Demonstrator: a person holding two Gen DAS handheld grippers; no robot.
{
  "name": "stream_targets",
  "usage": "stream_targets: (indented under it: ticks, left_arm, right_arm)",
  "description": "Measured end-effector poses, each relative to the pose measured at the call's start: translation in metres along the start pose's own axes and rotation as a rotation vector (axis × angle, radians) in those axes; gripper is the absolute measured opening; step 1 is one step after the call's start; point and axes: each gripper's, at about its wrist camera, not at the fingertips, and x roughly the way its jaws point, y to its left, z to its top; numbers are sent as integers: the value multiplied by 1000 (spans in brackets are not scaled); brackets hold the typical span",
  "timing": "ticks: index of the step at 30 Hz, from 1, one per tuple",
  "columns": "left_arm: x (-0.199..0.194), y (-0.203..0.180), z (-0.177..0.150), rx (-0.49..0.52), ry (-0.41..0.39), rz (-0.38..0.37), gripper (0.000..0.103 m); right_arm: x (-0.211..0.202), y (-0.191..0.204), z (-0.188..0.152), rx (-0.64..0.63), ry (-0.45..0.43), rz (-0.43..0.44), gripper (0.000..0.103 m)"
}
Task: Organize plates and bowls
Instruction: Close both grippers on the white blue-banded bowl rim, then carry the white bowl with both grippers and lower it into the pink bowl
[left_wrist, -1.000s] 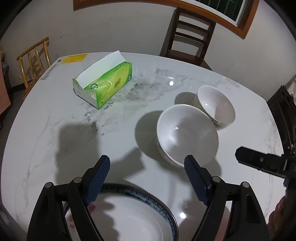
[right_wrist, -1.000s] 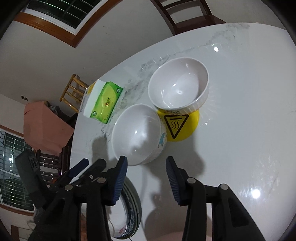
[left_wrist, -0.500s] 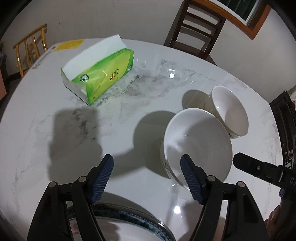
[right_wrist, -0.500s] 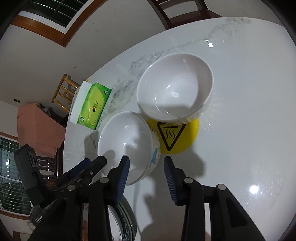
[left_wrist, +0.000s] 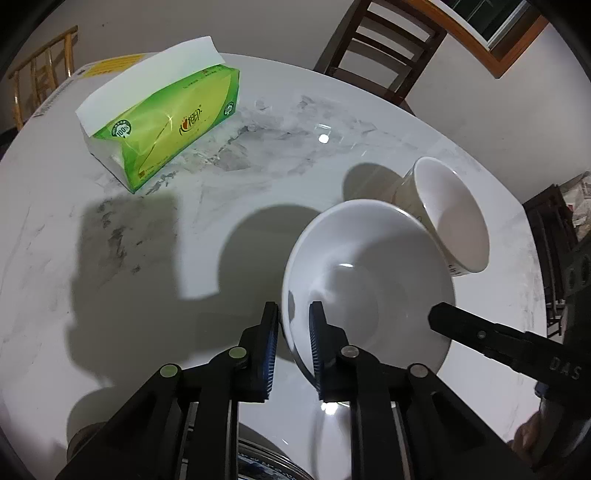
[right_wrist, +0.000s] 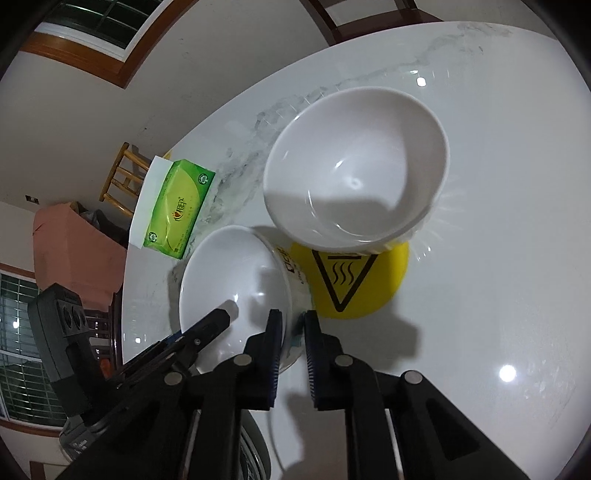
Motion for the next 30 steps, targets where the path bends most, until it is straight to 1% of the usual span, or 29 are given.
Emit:
stream_targets:
  ticks: [3,5,11,15,21,23,26,30]
  left_arm:
    - [-5,3,-5,-23,8,-29,12]
    - [-16,0,-12,-12,-9,-31,12]
    - [-63,-9,-37,-8,-57,-72,14]
    - [-93,-23,-57,21,-85,-97,15]
    - [-127,-50,-91,71,-111,-139,17]
    - [-136,-58,-103,92,-118,-151,17]
    - [-146,-70,-123,117,-111,-169,18]
    - [-149,-85,-149,156,-89,-180,19]
  right_arm:
    - [-10,0,-5,3,-6,28,12]
    - [-22,3,-12,-6,-17,48,12]
    - [-62,10,-42,-23,-59,101,12]
    - [-90,9,-66,-34,-91,118,12]
    - [-134,-3,-108,-49,-129,108,11]
    - [-143,-7,-119,-49,-136,105,11]
    - [-155,-19,-140,-41,-134,96,11]
    - [-165,-35,-164,-29,-131,87,11]
